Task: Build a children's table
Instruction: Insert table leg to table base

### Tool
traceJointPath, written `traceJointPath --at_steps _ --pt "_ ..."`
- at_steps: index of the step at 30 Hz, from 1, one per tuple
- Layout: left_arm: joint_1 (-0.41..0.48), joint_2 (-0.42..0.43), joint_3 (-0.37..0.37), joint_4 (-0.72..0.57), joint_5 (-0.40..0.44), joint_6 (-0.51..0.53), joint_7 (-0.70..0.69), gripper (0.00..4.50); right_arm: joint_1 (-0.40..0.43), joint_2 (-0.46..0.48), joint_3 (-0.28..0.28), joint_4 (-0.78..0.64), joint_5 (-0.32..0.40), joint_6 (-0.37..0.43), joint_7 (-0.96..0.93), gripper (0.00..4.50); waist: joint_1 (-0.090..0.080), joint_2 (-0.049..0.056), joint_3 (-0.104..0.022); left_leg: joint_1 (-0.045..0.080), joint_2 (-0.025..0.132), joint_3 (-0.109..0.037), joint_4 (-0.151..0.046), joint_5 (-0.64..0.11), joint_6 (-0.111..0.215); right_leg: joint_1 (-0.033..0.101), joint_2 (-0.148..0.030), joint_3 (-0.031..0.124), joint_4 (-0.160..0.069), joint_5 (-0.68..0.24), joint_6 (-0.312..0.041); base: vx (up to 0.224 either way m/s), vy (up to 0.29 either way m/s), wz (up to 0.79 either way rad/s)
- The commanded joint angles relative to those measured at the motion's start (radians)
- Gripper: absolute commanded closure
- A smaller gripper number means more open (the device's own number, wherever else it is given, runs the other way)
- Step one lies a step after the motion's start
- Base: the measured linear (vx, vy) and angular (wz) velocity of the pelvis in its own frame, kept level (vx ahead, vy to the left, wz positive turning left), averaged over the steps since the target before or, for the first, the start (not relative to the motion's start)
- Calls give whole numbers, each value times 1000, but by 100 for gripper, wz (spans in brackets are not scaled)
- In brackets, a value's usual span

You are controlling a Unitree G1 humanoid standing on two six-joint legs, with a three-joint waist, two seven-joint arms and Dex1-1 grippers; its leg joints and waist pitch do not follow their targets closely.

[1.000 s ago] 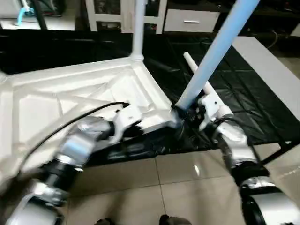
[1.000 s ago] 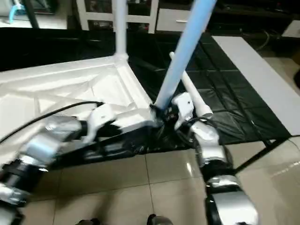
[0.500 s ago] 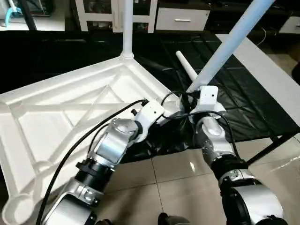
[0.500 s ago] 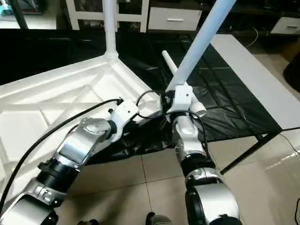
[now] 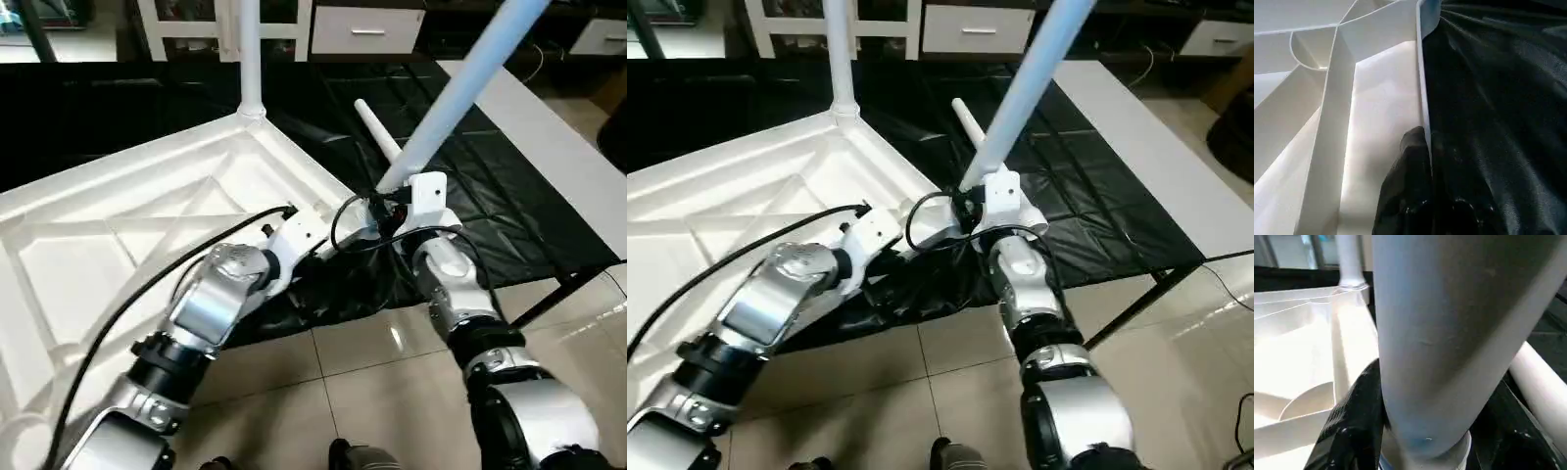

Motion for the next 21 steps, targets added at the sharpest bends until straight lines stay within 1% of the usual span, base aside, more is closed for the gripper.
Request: traceJointPath --at_steps 1,2,3,4,5,6,7,9,10,11,12,13,14,15,16,17,18,19,20,21 --pt "18 30 -15 20 13 9 -13 450 89 -20 40 165 -68 126 19 261 -5 25 -17 17 53 -22 -91 -599 -61 -7 -47 24 -74 -381 -149 0 0 0" --pt "19 35 -20 19 7 -6 -24 450 86 -22 43 159 -69 114 49 261 -5 26 -17 20 53 -19 -89 -593 -58 -9 -48 25 -75 -379 -157 0 0 0" --pt "19 35 -20 19 7 -6 -24 450 86 -22 43 159 -69 114 49 261 -6 24 -17 19 53 -18 -89 -590 -55 -7 -48 25 -74 -382 -159 0 0 0" --pt "22 39 -22 17 0 -19 -36 450 84 -23 44 153 -66 107 71 261 -5 25 -19 18 53 -18 -88 -576 -51 -3 -49 25 -73 -383 -163 0 0 0" --pt "29 53 -32 8 -13 -44 -68 450 82 -25 59 137 -67 86 140 261 -5 26 -19 17 55 -19 -89 -566 -47 -1 -49 26 -72 -379 -168 0 0 0" --pt "32 59 -35 4 -16 -58 -80 450 82 -26 65 132 -68 80 163 261 -6 25 -20 15 55 -19 -88 -556 -46 2 -50 26 -71 -370 -171 0 0 0" --pt "33 63 -38 2 -17 -66 -87 450 83 -27 68 129 -68 76 177 261 -6 26 -24 12 56 -18 -88 -526 -41 6 -49 27 -67 -343 -180 0 0 0" --pt "46 94 -51 -16 -33 -75 -146 450 80 -36 74 106 -57 71 259 261 -5 24 -25 13 57 -14 -86 -504 -34 8 -49 28 -66 -328 -194 0 0 0" --pt "49 102 -55 -21 -38 -86 -162 450 80 -38 74 102 -56 72 276 261 -5 24 -24 9 56 -13 -84 -494 -28 9 -50 29 -63 -332 -201 0 0 0" --pt "51 106 -56 -23 -41 -90 -170 450 79 -40 74 101 -55 73 286 261 -3 23 -23 11 57 -12 -83 -492 -23 7 -50 31 -65 -344 -204 0 0 0" --pt "57 129 -62 -34 -48 -101 -202 450 77 -49 75 92 -49 78 335 261 -3 22 -25 14 57 -10 -81 -491 -21 7 -50 31 -65 -349 -205 0 0 0" --pt "61 143 -66 -40 -53 -115 -223 450 75 -56 75 88 -46 83 366 261 -1 23 -27 16 58 -9 -79 -473 -18 9 -52 33 -62 -343 -214 0 0 0" --pt "71 174 -73 -51 -64 -141 -266 450 72 -71 79 86 -47 91 418 261 -1 24 -30 11 60 -9 -79 -438 -12 16 -51 33 -58 -313 -226 0 0 0" --pt "74 183 -75 -55 -68 -150 -280 450 71 -75 81 86 -47 94 433 261 -1 26 -30 9 61 -8 -79 -420 -10 18 -51 32 -55 -291 -234 0 0 0" --pt "74 185 -75 -56 -70 -153 -283 450 71 -76 81 86 -48 95 435 261 -2 29 -30 10 62 -6 -79 -394 -8 20 -49 32 -51 -256 -248 0 0 0" --pt "95 220 -78 -83 -103 -206 -356 450 67 -92 89 88 -53 105 483 261 -1 32 -32 13 64 -2 -76 -372 -6 22 -46 32 -49 -220 -261 0 0 0" --pt "104 238 -81 -99 -116 -210 -388 450 65 -100 91 88 -52 118 515 261 0 33 -33 13 64 -2 -76 -362 -6 24 -45 32 -45 -201 -269 0 0 0" --pt "114 259 -84 -112 -126 -225 -419 450 64 -110 96 86 -50 135 555 261 -1 33 -34 12 65 0 -76 -350 -6 27 -42 31 -43 -181 -275 0 0 0" --pt "122 280 -87 -120 -130 -231 -442 450 63 -121 102 85 -56 143 589 261 -2 29 -36 15 65 5 -74 -322 -6 31 -39 31 -39 -142 -288 0 0 0" --pt "127 295 -89 -120 -128 -241 -453 450 63 -131 110 83 -63 144 619 261 -1 30 -38 16 65 4 -72 -306 -5 34 -39 31 -35 -124 -295 0 0 0"
